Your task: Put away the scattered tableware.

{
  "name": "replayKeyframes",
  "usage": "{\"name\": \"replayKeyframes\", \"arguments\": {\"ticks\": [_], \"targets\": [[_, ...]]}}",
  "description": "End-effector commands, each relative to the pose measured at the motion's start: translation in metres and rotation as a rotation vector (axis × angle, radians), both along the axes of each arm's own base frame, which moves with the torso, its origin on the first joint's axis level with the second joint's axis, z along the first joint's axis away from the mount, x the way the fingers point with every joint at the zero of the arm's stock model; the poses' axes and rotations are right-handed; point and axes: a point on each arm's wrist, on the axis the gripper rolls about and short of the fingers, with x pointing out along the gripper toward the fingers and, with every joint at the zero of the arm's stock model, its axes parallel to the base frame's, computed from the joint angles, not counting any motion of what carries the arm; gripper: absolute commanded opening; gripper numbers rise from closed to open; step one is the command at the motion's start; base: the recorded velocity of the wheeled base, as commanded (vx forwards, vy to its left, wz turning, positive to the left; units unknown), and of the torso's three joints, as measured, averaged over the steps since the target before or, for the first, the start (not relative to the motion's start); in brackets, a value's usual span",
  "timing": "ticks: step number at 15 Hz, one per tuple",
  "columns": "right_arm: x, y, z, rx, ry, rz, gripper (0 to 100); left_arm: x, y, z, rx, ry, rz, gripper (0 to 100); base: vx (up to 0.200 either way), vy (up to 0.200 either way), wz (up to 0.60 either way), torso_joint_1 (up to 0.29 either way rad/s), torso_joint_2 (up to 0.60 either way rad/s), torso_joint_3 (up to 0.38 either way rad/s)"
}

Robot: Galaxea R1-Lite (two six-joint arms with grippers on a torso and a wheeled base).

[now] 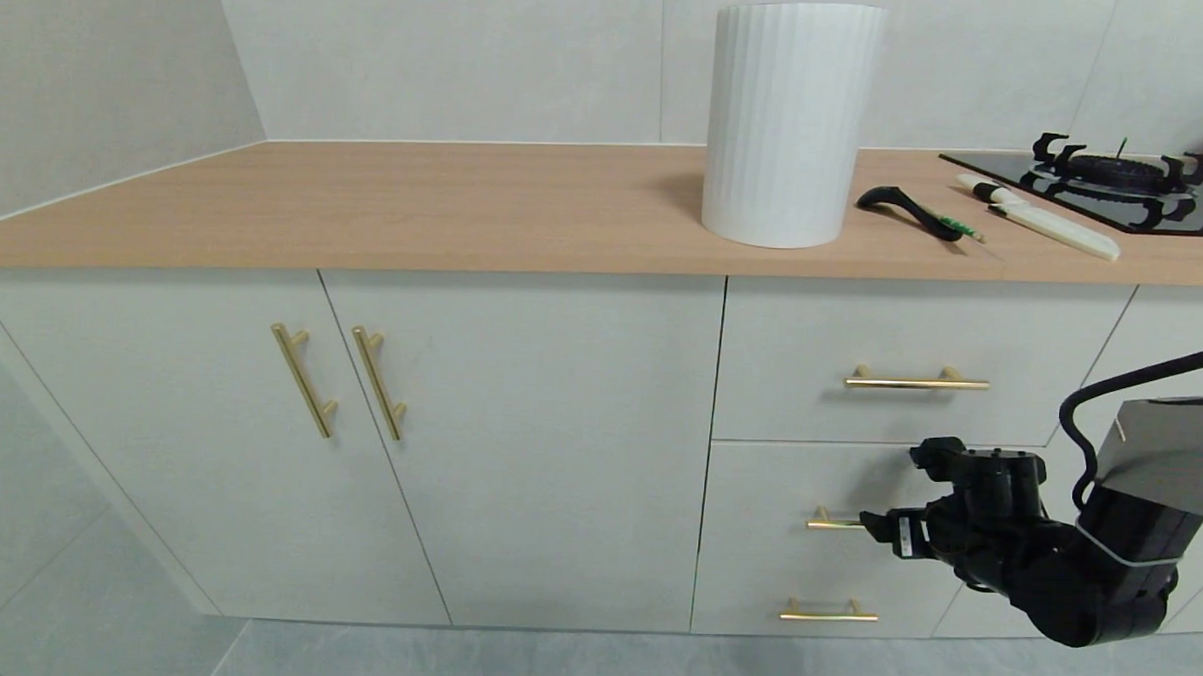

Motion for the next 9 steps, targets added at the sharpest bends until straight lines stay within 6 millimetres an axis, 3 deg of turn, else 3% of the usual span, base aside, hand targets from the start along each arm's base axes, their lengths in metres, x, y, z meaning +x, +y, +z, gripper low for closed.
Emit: {"name": "replayKeyframes", "arguments": {"ticks": [1,9], "targets": [[0.0019,0.0004,-0.0067,-0.002,0.012,0.001,100,0.0001,0.0000,0.0000,0.000,0.001,-0.001,100,0.000,0.000,0.00,0.000,0.00,0.000],[-0.0027,-0.0002,-0.0107,-0.011,0.036,0.002,100,0.0001,0.0000,0.0000,0.000,0.001,-0.001,100,0.000,0.000,0.00,0.000,0.00,0.000]]}}
